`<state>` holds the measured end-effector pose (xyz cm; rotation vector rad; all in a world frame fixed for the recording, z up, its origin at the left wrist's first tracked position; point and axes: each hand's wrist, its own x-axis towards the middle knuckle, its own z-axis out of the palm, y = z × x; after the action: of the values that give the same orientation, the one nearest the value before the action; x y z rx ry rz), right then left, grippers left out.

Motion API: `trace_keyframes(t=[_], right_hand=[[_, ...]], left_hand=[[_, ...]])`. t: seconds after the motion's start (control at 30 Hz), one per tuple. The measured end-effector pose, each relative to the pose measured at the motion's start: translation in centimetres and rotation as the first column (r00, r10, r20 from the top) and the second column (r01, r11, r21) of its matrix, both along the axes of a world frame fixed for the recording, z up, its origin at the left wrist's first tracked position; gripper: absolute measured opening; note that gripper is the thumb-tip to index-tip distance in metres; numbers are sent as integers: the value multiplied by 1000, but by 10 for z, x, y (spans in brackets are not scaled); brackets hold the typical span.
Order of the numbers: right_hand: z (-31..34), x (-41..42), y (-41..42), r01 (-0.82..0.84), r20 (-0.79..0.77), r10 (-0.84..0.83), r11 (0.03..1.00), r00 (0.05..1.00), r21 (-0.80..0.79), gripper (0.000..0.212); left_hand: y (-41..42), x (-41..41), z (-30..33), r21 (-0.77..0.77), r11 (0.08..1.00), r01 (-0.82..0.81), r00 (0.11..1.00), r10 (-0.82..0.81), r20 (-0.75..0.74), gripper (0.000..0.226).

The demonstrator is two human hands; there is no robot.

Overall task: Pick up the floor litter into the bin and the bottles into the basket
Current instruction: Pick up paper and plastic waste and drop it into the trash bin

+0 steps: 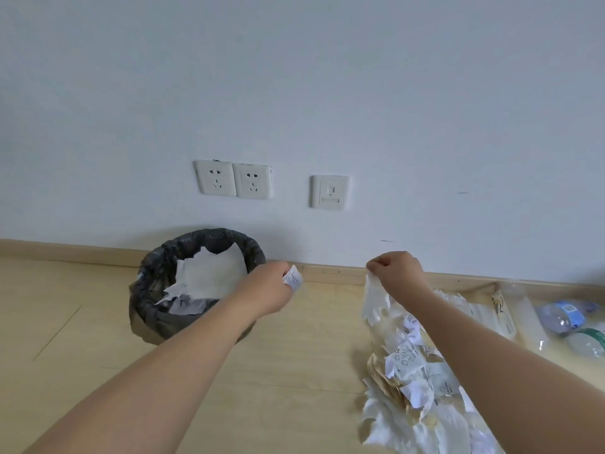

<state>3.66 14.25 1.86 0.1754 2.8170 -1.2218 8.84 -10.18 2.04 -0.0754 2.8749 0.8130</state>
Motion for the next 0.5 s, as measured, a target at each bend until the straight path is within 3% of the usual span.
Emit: trace_keyframes(t=[0.2, 0.27, 0.5], right_hand=[[74, -3, -54, 128, 111, -94, 926, 989, -354, 20], [97, -3, -82, 135, 128, -86, 886, 988, -444, 10], [138, -20, -200, 76, 111, -10, 787, 994, -612, 7]], left_hand=[[-81, -6, 46, 176, 973, -152, 985, 164, -58, 23], [-110, -7, 49, 247, 946, -210, 971, 230, -57, 24], [-192, -8, 38, 276, 880, -386, 889, 435, -145, 13]])
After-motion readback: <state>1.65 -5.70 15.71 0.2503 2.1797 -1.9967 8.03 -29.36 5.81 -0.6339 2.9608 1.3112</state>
